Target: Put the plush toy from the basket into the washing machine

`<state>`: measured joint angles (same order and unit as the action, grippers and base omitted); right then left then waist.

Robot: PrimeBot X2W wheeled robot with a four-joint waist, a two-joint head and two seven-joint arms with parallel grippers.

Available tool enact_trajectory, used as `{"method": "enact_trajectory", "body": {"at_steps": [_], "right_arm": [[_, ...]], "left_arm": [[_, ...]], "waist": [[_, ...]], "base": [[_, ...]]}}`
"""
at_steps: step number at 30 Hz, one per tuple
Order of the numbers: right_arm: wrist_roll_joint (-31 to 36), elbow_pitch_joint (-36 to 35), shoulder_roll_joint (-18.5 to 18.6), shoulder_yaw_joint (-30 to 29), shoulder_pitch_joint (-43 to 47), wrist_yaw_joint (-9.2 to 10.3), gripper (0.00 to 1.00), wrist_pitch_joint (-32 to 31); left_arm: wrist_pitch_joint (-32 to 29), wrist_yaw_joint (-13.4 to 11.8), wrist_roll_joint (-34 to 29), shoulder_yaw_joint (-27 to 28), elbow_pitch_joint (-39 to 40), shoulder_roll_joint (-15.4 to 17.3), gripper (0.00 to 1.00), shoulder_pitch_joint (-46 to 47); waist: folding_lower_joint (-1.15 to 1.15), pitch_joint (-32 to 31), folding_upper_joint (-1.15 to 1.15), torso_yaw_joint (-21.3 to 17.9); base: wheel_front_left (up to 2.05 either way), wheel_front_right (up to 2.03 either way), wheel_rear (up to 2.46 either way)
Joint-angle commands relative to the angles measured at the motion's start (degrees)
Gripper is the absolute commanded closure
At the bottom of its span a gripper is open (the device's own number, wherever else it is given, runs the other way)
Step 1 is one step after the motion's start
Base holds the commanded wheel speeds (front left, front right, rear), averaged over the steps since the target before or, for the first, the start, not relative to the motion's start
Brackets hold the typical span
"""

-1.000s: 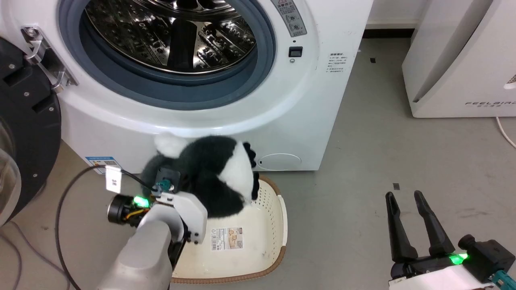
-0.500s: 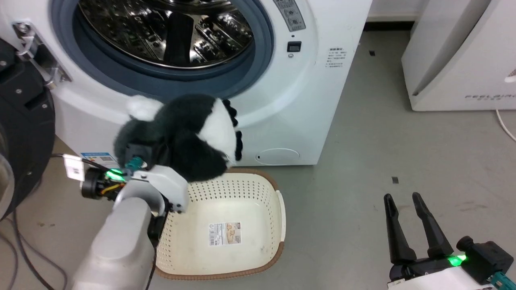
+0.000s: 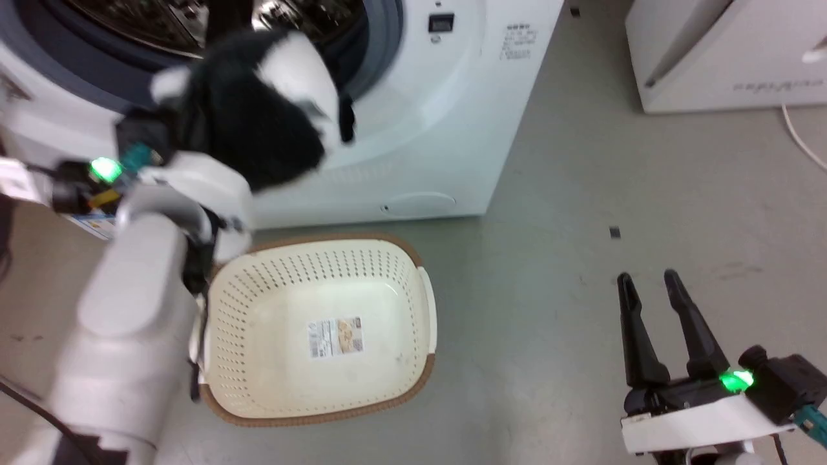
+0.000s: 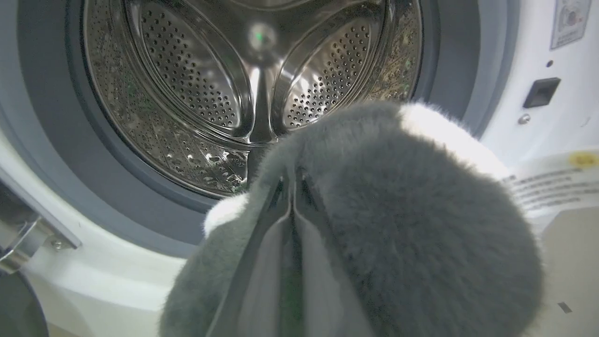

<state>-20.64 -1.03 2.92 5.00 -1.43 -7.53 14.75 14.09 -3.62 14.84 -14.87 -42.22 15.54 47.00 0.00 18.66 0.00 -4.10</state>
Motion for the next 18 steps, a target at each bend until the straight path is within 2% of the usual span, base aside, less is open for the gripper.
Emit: {"method": "enact_trajectory", "body": {"at_steps": [1, 7, 18], "right_arm": [[-0.57, -0.39, -0.04, 0.13, -1.10, 0.04, 0.00, 0.25], [-1.39, -0.81, -0.04, 0.39, -3.95, 0.04, 0.00, 0.25], [-3.35, -1.60, -0.04, 0.99, -8.31, 0.04, 0.00, 0.25]], "left_arm": [[0.17, -0.38, 0.28, 0.59, 0.55, 0.91, 1.00, 2.10], [-0.82, -0.98, 0.65, 2.46, 0.80, 4.21, 1.00, 9.15], [-1.16, -0.16, 0.42, 4.13, -3.61, 10.19, 1.00, 22.41]], "waist": [[0.00, 2.54, 0.00, -1.47], [0.00, 8.52, 0.00, -4.19], [0.00, 17.45, 0.00, -8.77]], "base": [[0.00, 0.00, 0.00], [0.00, 0.00, 0.00], [0.00, 0.00, 0.00]]}}
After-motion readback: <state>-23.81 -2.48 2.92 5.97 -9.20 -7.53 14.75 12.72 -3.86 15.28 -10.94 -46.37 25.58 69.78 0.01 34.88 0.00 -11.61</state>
